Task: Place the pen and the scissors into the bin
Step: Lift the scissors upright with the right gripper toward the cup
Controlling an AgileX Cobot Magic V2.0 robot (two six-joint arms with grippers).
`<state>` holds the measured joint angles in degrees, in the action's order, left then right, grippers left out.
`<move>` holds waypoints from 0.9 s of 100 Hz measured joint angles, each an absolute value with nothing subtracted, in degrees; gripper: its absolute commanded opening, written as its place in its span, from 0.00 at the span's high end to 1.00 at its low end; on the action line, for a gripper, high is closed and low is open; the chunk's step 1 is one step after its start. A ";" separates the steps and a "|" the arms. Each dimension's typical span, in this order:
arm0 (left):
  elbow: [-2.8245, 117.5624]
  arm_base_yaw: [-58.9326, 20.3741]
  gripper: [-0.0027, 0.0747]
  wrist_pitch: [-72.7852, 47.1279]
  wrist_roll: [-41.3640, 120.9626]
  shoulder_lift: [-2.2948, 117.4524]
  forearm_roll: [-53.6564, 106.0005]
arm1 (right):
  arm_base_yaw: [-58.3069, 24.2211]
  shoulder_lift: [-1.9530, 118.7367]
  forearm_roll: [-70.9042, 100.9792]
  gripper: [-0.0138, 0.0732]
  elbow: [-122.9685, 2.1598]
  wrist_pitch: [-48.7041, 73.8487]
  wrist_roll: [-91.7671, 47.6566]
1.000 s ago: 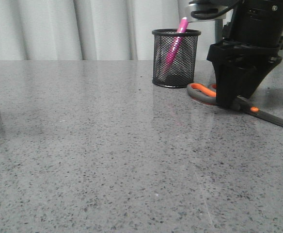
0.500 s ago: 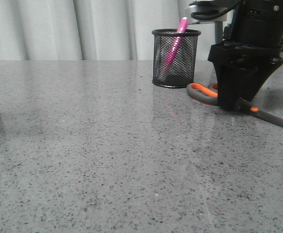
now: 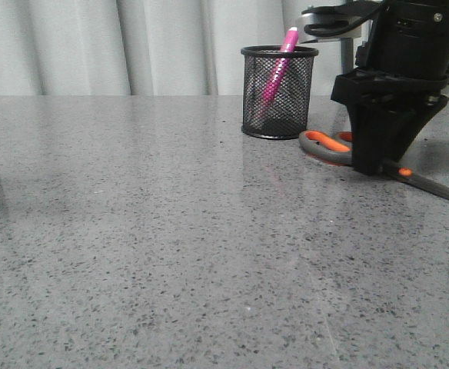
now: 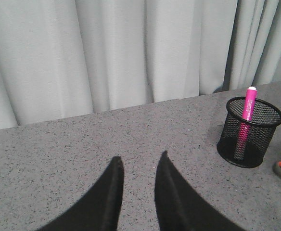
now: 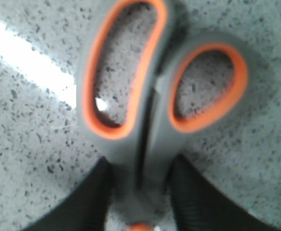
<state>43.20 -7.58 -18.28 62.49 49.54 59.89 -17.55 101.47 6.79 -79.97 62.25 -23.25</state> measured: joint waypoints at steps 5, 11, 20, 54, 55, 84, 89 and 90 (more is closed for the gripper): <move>43.20 -7.58 0.76 -18.28 62.49 49.54 59.89 | -17.55 101.47 6.74 0.90 -80.03 62.53 -23.25; 43.20 -7.58 0.76 -18.28 62.49 49.54 59.89 | -17.55 101.47 6.74 0.92 -80.11 62.64 -23.25; 43.20 -7.58 0.76 -18.28 62.49 49.54 59.89 | -17.55 101.47 6.74 0.92 -80.11 62.73 -23.14; 43.20 -7.58 0.76 -18.28 62.49 49.54 60.15 | -17.55 91.27 9.71 0.92 -77.73 54.46 -22.30; 43.20 -7.58 0.76 -18.28 62.49 49.54 60.29 | -17.55 90.92 10.05 0.92 -77.36 53.80 -22.30; 43.20 -7.58 0.76 -18.28 62.49 49.54 61.21 | -17.55 82.11 18.91 0.92 -70.62 23.18 -22.22; 43.20 -7.58 0.76 -18.28 62.49 49.54 61.21 | -17.55 82.12 19.64 0.92 -70.53 17.93 -22.22; 43.20 -7.58 0.76 -18.28 62.49 49.54 61.21 | -17.55 82.12 19.88 0.92 -70.53 17.30 -22.22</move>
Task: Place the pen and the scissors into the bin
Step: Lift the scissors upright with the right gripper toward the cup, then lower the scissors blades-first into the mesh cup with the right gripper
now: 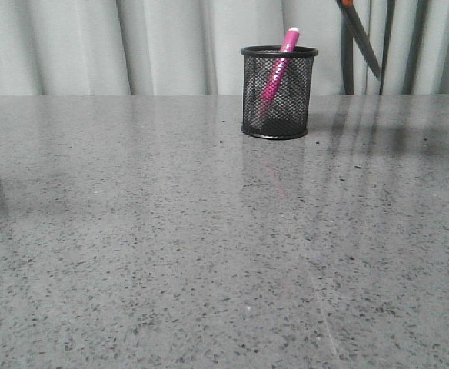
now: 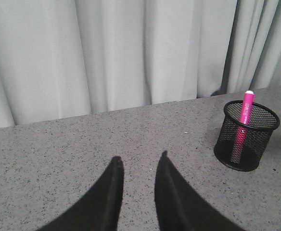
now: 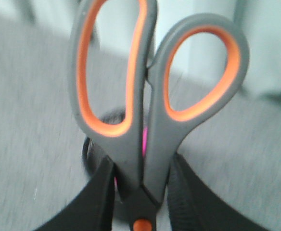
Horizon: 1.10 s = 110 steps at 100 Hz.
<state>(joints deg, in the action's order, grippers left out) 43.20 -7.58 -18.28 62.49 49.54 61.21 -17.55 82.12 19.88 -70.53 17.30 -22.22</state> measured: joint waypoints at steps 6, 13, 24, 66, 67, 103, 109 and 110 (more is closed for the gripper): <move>43.20 -7.58 0.76 -18.28 62.49 49.54 61.21 | -17.55 82.12 20.72 0.92 -70.53 11.83 -22.22; 43.20 -7.58 0.76 -18.19 62.49 49.54 61.21 | -17.55 82.72 22.02 0.92 -70.53 5.79 -22.22; 43.20 -7.58 0.76 -18.04 62.49 49.54 61.21 | -18.36 85.02 22.95 0.92 -70.53 -2.32 -22.22; 43.20 -7.58 0.76 -17.43 62.49 49.54 61.21 | -24.53 96.45 23.90 0.92 -70.48 -20.65 -22.22; 43.20 -7.58 0.76 -17.43 62.49 49.54 61.21 | -24.53 96.60 23.90 0.92 -70.48 -20.65 -22.22; 43.20 -7.58 0.76 -17.34 62.49 49.54 61.34 | -24.67 100.14 24.04 0.92 -70.24 -16.35 -22.08; 43.20 -7.58 0.76 -17.34 62.49 49.54 61.34 | -24.67 100.23 24.04 0.92 -70.21 -15.80 -22.08; 43.20 -7.58 0.76 -17.34 62.49 49.54 61.34 | -24.67 100.23 24.04 0.92 -70.21 -15.80 -22.08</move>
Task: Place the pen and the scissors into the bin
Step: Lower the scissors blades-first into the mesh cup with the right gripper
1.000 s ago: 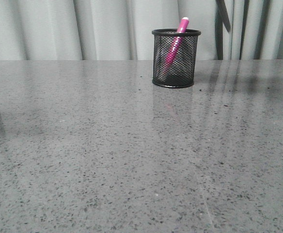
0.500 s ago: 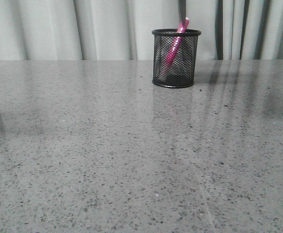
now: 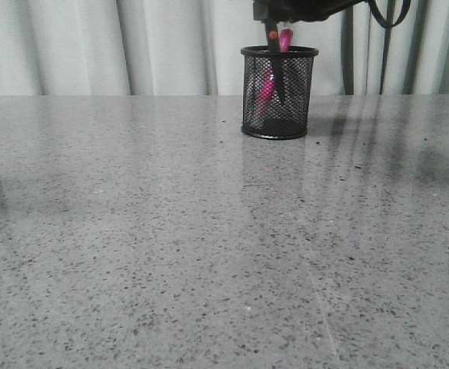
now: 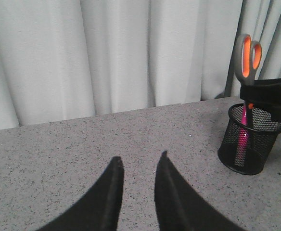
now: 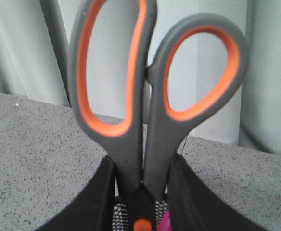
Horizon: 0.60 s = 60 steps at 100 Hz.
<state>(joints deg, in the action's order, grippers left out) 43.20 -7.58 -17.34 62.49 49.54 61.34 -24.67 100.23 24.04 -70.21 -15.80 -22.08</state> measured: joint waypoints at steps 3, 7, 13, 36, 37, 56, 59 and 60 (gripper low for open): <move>43.20 -7.58 0.76 -17.34 62.49 49.54 61.34 | -24.67 100.27 24.04 0.92 -70.12 -15.53 -22.08; 43.20 -7.58 0.76 -17.34 62.49 49.54 61.34 | -24.67 100.36 24.04 0.92 -70.12 -15.29 -22.08; 43.20 -7.58 0.76 -17.34 62.49 49.54 61.34 | -24.67 100.36 24.04 0.92 -70.12 -14.22 -22.08; 43.20 -7.58 0.76 -17.34 62.49 49.54 61.34 | -24.67 100.36 24.04 0.92 -70.12 -11.52 -22.08; 43.20 -7.58 0.76 -17.34 62.49 49.54 61.34 | -24.67 100.36 24.04 0.91 -70.12 -11.52 -22.08; 43.20 -7.58 0.76 -17.34 62.49 49.54 61.34 | -24.67 100.36 24.04 0.72 -70.12 -10.83 -22.08; 43.20 -7.58 0.76 -17.34 62.49 49.54 61.34 | -24.67 100.36 24.04 0.67 -70.12 -10.67 -22.08; 43.20 -7.58 0.76 -17.34 62.49 49.54 61.34 | -24.67 100.36 24.04 0.65 -70.12 -10.68 -22.08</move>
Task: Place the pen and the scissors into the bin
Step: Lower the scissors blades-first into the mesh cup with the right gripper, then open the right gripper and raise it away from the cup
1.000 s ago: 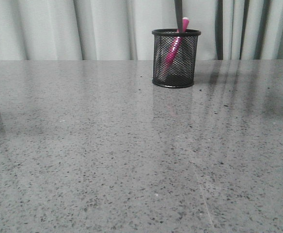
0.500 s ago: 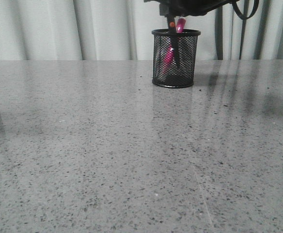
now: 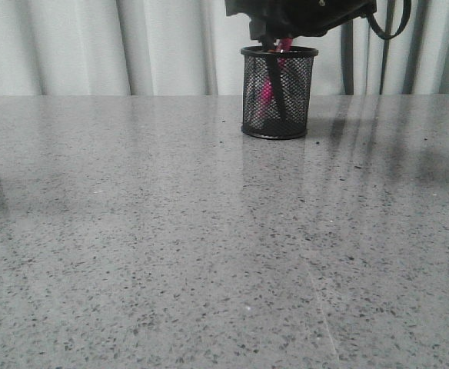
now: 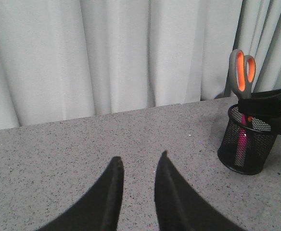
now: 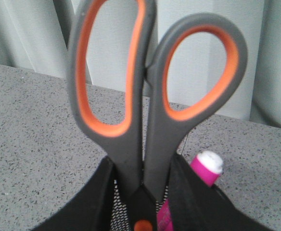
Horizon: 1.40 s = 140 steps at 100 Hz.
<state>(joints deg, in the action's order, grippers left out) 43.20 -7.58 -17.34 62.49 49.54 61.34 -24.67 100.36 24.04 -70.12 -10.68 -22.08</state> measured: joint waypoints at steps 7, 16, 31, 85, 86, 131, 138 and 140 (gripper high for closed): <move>43.20 -7.58 0.76 -17.34 62.49 49.54 61.34 | -24.67 100.36 24.04 0.56 -70.12 -10.54 -22.08; 43.20 -7.58 0.76 -17.34 62.49 49.54 61.34 | -24.67 100.36 24.04 0.50 -70.12 -10.51 -22.08; 43.20 -7.58 0.76 -17.34 62.49 49.54 61.34 | -24.67 99.35 24.04 0.50 -70.12 -10.17 -22.08; 43.20 -7.58 0.82 -17.34 62.49 49.54 60.89 | -23.93 81.05 23.41 0.92 -69.68 -3.31 -27.17; 43.20 -7.58 0.82 -17.34 62.49 49.54 60.88 | -23.79 80.74 23.41 0.92 -69.45 -3.34 -27.30; 33.91 -7.58 0.99 -9.60 62.60 41.52 58.30 | -16.34 51.17 23.28 0.92 -40.23 -8.41 -27.80; 30.29 -7.58 0.99 -6.52 62.67 38.20 58.30 | -15.74 45.38 23.28 0.92 -34.65 -8.93 -27.80; 29.17 -7.58 0.99 -6.00 62.72 37.14 58.30 | -15.74 44.23 23.28 0.92 -33.04 -9.05 -27.80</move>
<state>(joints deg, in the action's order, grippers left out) 29.17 -7.58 -6.00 62.72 37.14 58.30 -15.74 44.23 23.28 -33.04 -9.05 -27.80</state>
